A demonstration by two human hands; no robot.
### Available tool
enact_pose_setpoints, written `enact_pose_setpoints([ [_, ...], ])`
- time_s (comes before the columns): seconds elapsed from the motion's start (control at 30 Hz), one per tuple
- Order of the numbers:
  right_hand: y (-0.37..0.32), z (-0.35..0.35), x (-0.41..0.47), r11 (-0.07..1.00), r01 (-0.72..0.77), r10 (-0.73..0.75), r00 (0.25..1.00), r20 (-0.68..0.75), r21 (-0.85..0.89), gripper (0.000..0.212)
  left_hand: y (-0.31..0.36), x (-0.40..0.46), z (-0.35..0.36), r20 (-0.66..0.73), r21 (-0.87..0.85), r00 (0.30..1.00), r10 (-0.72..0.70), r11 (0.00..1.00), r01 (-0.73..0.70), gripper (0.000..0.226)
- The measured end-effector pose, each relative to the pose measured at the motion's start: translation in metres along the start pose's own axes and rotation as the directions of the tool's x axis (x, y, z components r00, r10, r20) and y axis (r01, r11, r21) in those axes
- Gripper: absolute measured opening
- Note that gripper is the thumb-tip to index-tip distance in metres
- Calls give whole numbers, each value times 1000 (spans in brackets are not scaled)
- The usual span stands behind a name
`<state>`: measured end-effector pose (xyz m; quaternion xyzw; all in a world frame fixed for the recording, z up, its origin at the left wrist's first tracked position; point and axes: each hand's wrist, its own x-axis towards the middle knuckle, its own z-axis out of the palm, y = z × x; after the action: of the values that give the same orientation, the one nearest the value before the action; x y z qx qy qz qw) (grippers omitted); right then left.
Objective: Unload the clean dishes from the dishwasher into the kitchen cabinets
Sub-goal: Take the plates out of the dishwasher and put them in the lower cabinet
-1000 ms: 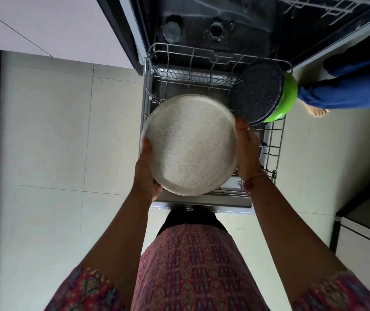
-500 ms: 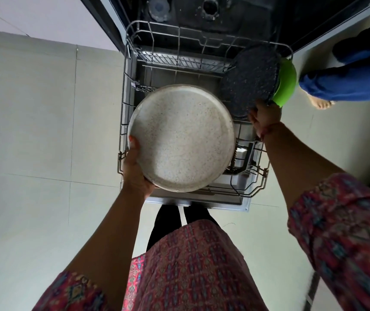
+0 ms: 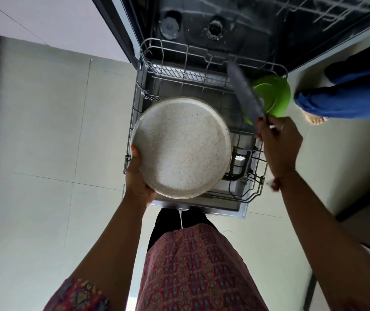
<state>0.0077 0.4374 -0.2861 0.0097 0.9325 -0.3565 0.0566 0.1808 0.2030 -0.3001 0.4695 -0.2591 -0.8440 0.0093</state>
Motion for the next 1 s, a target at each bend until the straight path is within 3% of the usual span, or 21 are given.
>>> enact_pose_setpoints([
  [0.07, -20, -19, -32, 957, 274, -278, 960, -32, -96, 23, 4, -8, 1, -17, -18, 1000, -9, 1000, 9, 53],
  [0.13, -37, -32, -64, 841, 515, -526, 850, -25, -165, 21, 8, -15, 2, -28, -29, 999, -15, 999, 15, 51],
  [0.2, -50, -39, -89, 725, 680, -673, 733, 100, -107, 24, 11, -18, 3, -18, -43, 1000, -12, 999, 11, 52],
  [0.3, -60, -39, -111, 755, 650, -635, 689, 349, 88, 32, 16, -18, 4, 1, -62, 1000, -27, 998, 27, 53],
  [0.43, -62, -29, -123, 944, 266, -330, 764, 555, 195, 27, 18, -19, 1, -58, -63, 993, -100, 993, 96, 53],
  [0.5, -56, -23, -120, 942, 321, -318, 750, 580, 100, 30, 17, -21, 0, -55, -43, 997, -62, 997, 59, 53],
  [0.57, -51, -25, -111, 841, 541, -445, 682, 581, 9, 29, 19, -24, 0, -40, -58, 998, -55, 997, 53, 57],
  [0.63, -41, -29, -104, 664, 747, -655, 582, 482, 1, 28, 20, -25, 0, -27, -72, 998, -63, 996, 61, 59],
  [0.67, -36, -30, -103, 667, 745, -687, 605, 402, 17, 32, 19, -26, -1, -22, -75, 998, -66, 995, 64, 61],
  [0.77, -38, -26, -97, 880, 428, -463, 871, 167, 206, 44, 18, -28, 2, -10, -72, 998, -66, 995, 65, 74],
  [0.83, -46, -13, -86, 904, 125, -201, 968, 148, 410, 45, 16, -29, 6, 17, -51, 998, -63, 997, 64, 72],
  [0.9, -54, 1, -72, 803, -175, 21, 964, 266, 570, 47, 13, -30, 12, 37, -40, 997, -71, 997, 72, 65],
  [1.0, -44, 15, -58, 721, -346, 116, 914, 388, 600, 47, 6, -28, 18, 44, -11, 997, -61, 998, 62, 65],
])
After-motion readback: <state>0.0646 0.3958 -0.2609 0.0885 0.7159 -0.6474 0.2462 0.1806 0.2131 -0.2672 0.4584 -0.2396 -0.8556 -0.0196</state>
